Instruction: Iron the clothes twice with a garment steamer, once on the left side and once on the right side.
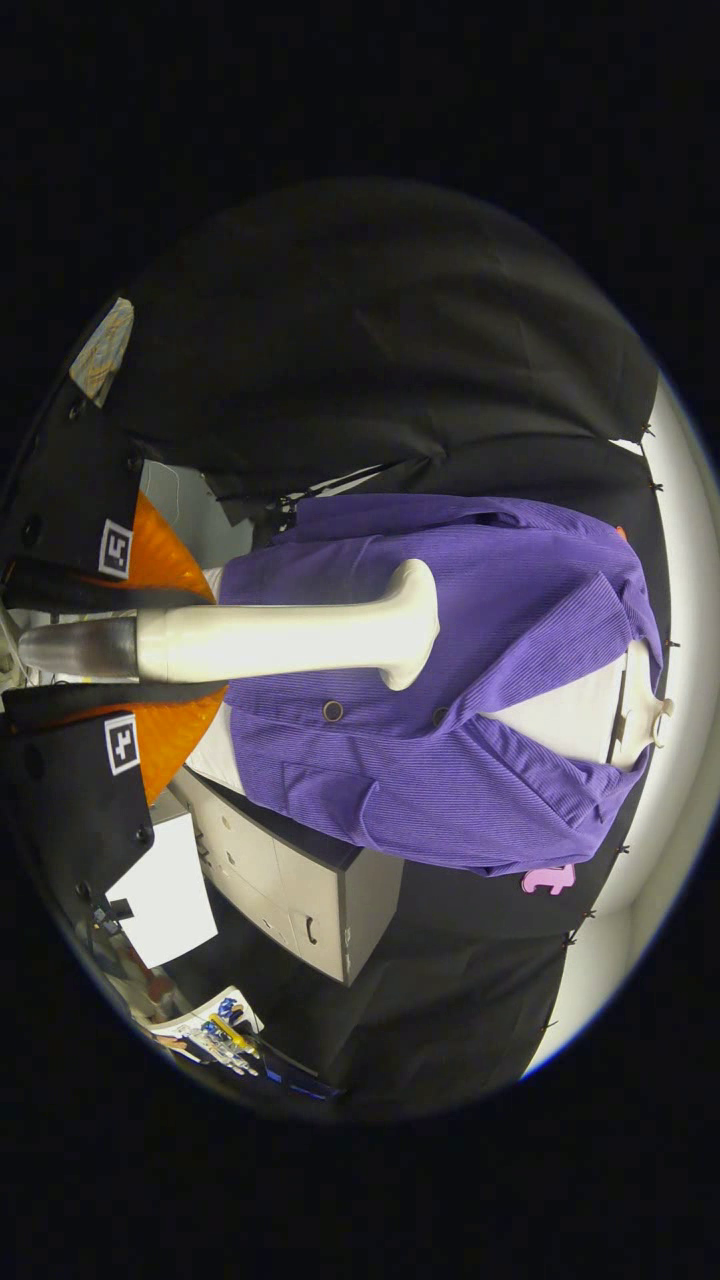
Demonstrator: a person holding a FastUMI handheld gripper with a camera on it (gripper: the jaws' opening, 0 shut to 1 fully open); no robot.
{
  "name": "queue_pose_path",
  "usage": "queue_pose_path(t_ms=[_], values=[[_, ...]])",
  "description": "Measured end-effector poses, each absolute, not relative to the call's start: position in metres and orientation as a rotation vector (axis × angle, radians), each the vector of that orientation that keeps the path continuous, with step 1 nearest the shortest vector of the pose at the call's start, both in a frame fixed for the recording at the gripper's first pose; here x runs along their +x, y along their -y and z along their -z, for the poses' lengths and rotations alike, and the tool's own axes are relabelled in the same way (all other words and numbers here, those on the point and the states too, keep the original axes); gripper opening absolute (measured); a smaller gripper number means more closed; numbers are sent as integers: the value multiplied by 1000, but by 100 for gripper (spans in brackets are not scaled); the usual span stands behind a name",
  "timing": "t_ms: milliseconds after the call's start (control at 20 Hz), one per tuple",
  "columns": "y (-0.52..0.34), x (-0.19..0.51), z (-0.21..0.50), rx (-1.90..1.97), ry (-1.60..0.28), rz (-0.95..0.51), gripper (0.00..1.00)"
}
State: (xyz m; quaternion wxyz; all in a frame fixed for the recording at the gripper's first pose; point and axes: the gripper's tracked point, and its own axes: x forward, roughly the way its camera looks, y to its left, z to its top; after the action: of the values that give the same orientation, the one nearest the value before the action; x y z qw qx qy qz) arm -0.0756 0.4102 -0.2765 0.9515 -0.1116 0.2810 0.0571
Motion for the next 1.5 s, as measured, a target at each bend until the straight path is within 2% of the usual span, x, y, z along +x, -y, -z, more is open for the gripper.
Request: queue_pose_path(t_ms=[1500], values=[[-375,-129,438,-242,-887,-115,36]])
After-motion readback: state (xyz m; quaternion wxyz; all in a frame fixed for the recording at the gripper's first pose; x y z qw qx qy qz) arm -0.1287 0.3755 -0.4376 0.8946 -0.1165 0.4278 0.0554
